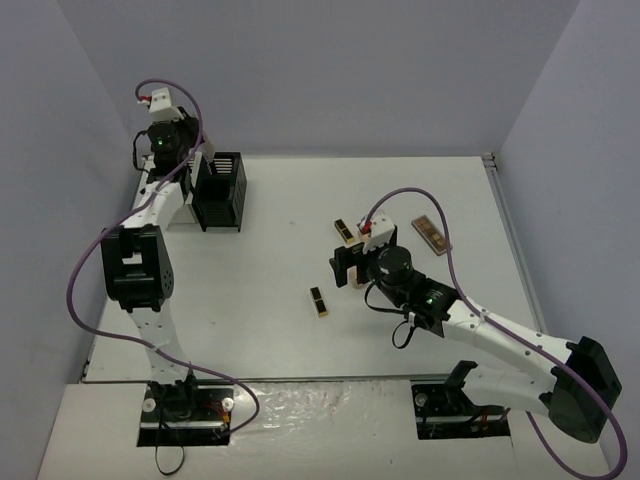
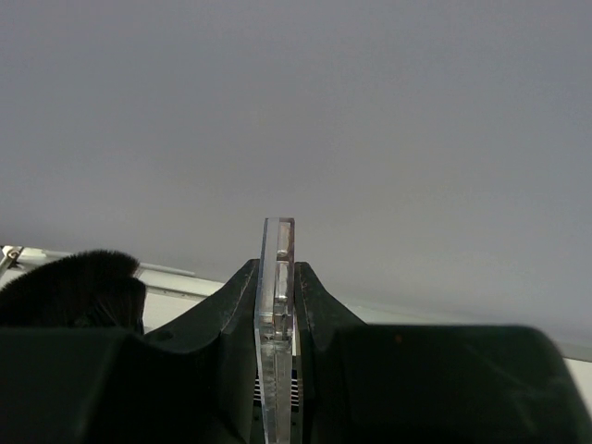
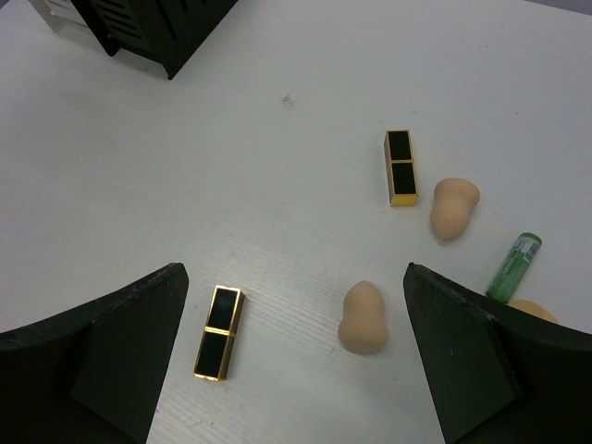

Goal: Organize the makeup

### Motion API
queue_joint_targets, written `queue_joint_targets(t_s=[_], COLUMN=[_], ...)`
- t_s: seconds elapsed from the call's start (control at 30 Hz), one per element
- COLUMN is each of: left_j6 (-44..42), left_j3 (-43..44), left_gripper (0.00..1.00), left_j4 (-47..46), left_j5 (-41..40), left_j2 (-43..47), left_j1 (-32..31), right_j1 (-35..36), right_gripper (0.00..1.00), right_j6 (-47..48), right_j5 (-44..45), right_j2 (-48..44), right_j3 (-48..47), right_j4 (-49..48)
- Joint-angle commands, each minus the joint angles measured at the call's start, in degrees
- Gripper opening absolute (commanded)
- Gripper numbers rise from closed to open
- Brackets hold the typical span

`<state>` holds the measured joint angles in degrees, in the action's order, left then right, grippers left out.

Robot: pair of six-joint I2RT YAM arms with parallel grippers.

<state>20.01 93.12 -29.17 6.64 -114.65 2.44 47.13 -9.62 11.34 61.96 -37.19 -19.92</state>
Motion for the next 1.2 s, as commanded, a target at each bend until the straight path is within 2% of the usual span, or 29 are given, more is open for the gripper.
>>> queue_joint_targets(t_s=[0.0, 0.23, 0.4, 0.8, 0.97, 1.0, 1.17], left_j6=[0.99, 2.22, 1.87, 0.73, 0.45, 0.29, 0.58], left_j3=[1.56, -2.07, -5.06, -10.57, -11.27, -10.92, -10.05], left_gripper=[0.00, 0.00, 0.05, 0.51, 0.76, 0.81, 0.87], left_j4=[-11.65, -14.61, -15.96, -15.24, -12.89, -10.19, 1.32], left_j5=[2.26, 2.42, 1.84, -0.31, -2.43, -2.63, -3.53], left_j2=[0.46, -1.88, -2.38, 1.83, 6.57, 9.00, 18.95], left_j1=[0.02, -0.06, -0.01, 0.04, 0.02, 0.02, -0.19], right_j1=[-1.03, -1.57, -1.98, -3.03, -4.41, -6.47, -19.00], right_gripper=[1.00, 1.00, 1.00, 1.00, 1.00, 1.00, 1.00], right_j6=[-0.87, -1.25, -1.92, -4.55, -6.50, -8.02, -12.61], right_j5=[3.20, 2.51, 2.45, 3.40, 7.77, 8.31, 5.31], right_j2=[-2.92, -2.70, -2.41, -3.25, -3.55, -2.96, -1.05], right_j3=[0.38, 0.68, 0.96, 0.91, -1.62, -3.21, -6.95], right_j4=[-3.13, -3.38, -3.55, -1.30, 4.26, 7.36, 15.64])
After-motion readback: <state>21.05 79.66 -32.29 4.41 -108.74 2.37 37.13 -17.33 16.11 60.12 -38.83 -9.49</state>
